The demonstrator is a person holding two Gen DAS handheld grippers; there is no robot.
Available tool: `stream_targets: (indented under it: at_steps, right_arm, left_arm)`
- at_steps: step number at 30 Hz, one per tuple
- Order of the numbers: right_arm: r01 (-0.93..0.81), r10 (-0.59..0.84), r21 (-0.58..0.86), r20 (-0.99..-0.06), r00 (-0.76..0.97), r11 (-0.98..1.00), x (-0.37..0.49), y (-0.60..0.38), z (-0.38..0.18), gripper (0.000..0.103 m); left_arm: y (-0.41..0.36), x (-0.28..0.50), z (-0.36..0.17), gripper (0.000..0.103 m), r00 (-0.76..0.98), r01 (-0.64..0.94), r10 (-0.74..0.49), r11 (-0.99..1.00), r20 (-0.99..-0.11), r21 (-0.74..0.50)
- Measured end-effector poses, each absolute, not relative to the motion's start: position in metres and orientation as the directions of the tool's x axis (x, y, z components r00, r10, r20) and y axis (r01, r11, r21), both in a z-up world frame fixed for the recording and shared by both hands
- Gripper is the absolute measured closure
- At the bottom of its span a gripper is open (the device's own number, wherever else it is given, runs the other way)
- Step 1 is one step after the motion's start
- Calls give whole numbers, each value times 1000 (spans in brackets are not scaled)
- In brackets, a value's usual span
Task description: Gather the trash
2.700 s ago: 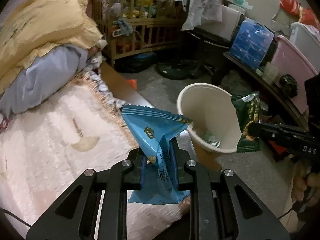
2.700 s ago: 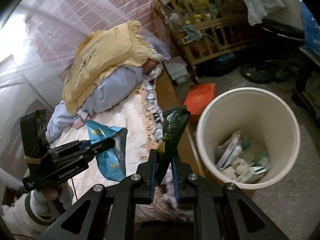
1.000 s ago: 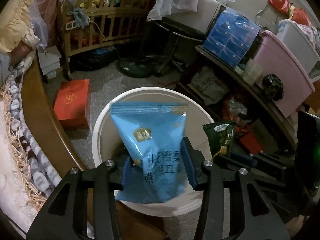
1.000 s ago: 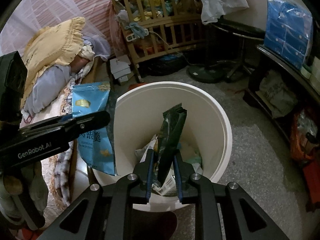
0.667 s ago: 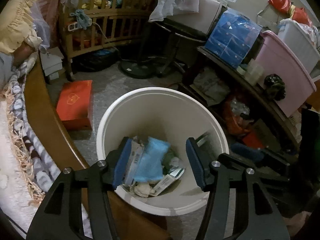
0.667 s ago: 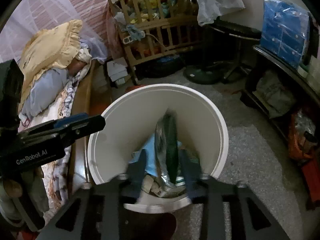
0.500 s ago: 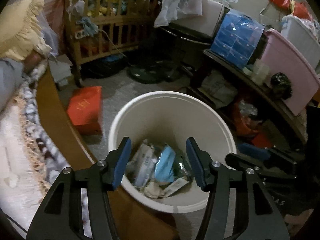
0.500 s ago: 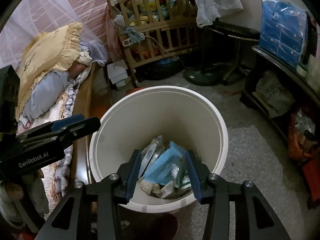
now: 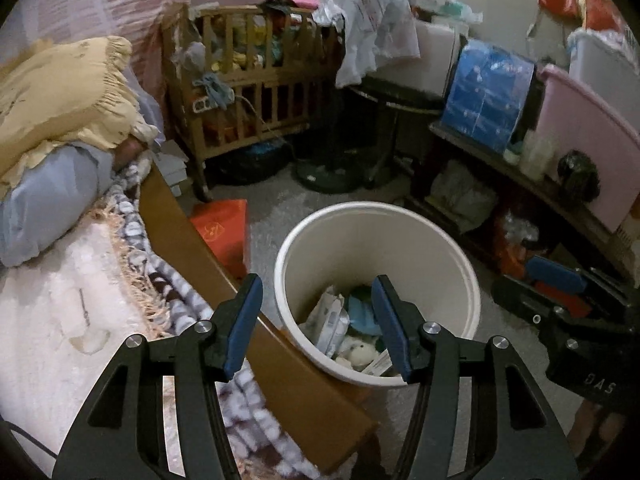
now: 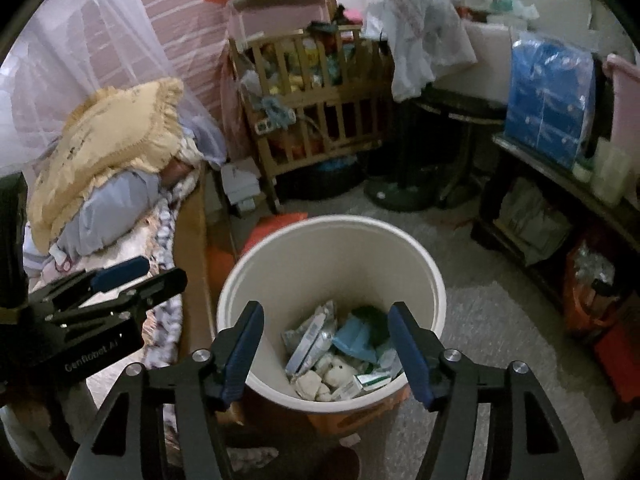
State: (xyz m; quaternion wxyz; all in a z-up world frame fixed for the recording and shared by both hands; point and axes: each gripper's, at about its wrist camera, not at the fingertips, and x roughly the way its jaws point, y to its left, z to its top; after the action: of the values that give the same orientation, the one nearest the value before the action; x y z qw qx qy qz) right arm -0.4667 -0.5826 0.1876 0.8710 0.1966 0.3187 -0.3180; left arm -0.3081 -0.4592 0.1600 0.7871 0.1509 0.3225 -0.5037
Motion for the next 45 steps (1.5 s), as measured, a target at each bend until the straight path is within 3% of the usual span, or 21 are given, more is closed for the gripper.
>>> stream_targets:
  at_steps: [4, 17, 22, 45]
  right_arm:
    - [679, -470, 125, -631, 617, 723, -467, -564, 210, 29]
    - [663, -535, 94, -512, 672, 743, -466, -519, 275, 26]
    - [686, -584, 62, -472, 660, 725, -473, -506, 288, 18]
    - [707, -607, 43, -476, 636, 706, -476, -497, 286, 17]
  left_arm:
    - [-441, -308, 181, 48, 318, 881, -721, 465, -616, -89]
    - [-398, -315, 238, 48, 395, 868, -771, 492, -499, -72]
    - [-389, -325, 248, 48, 412, 869, -786, 491, -461, -61]
    - [-388, -332, 241, 48, 401, 864, -779, 496, -483, -84]
